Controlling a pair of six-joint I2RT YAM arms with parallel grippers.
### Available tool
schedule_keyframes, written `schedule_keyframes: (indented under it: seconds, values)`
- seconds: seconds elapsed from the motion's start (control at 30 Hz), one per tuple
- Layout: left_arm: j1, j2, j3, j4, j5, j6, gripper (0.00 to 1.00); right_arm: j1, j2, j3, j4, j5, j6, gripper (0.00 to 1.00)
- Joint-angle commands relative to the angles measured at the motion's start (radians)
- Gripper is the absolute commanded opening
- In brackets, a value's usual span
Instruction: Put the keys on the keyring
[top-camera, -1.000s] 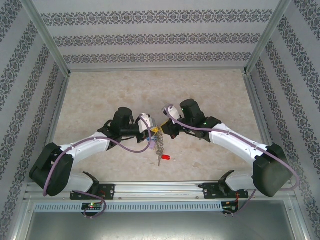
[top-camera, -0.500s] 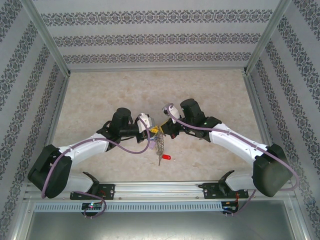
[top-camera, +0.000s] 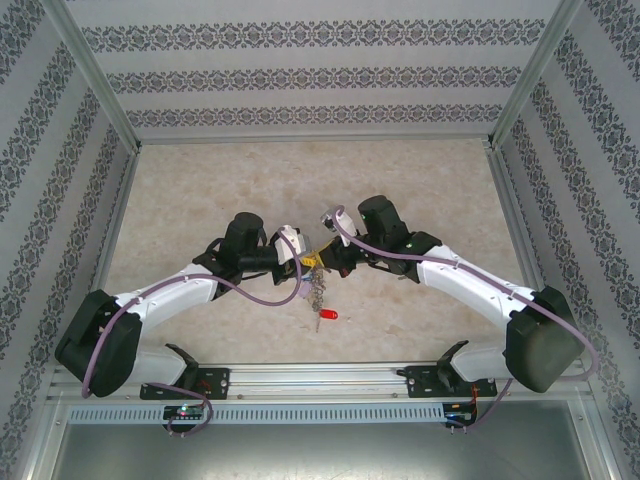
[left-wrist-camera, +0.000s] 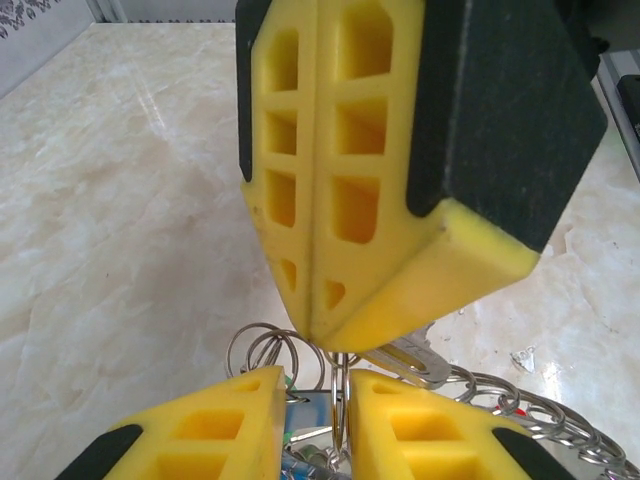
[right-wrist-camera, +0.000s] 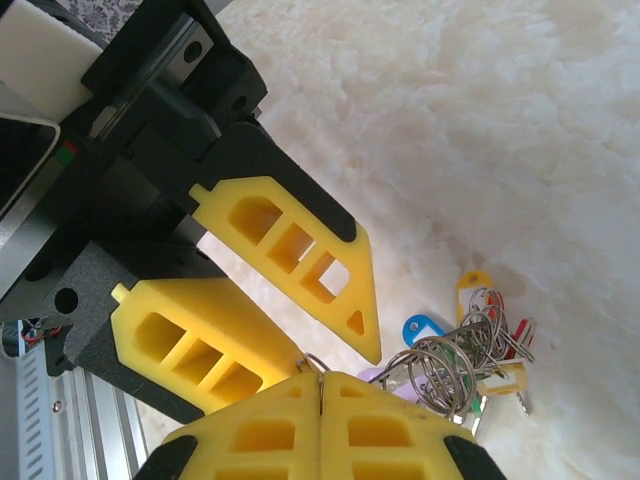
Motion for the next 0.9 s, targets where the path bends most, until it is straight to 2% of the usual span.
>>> schedule_keyframes:
  seconds: [0.0, 0.17, 0.37, 0.57, 0.63, 0.87]
  values:
    - [-0.008, -0.006, 0.037, -0.034, -0.007, 0.034, 0.20, 0.011, 0.005, 0.043, 0.011, -0.040, -0.016, 0.00]
    - [-0.009, -0.005, 0.043, -0.058, -0.008, 0.047, 0.15, 0.014, 0.002, 0.046, 0.005, -0.037, -0.020, 0.00]
    - [-0.009, -0.008, 0.049, -0.081, -0.016, 0.052, 0.18, 0.013, -0.002, 0.045, 0.002, -0.036, -0.023, 0.00]
    - [-0.008, -0.007, 0.050, -0.088, -0.016, 0.056, 0.01, 0.012, -0.003, 0.046, 0.001, -0.028, -0.025, 0.00]
    - [-0.009, -0.009, 0.049, -0.087, -0.017, 0.054, 0.00, 0.008, -0.007, 0.042, -0.003, -0.014, -0.018, 0.00]
    - [-0.008, -0.029, -0.026, 0.082, -0.030, -0.038, 0.00, -0.047, -0.024, -0.051, 0.030, 0.023, 0.036, 0.00]
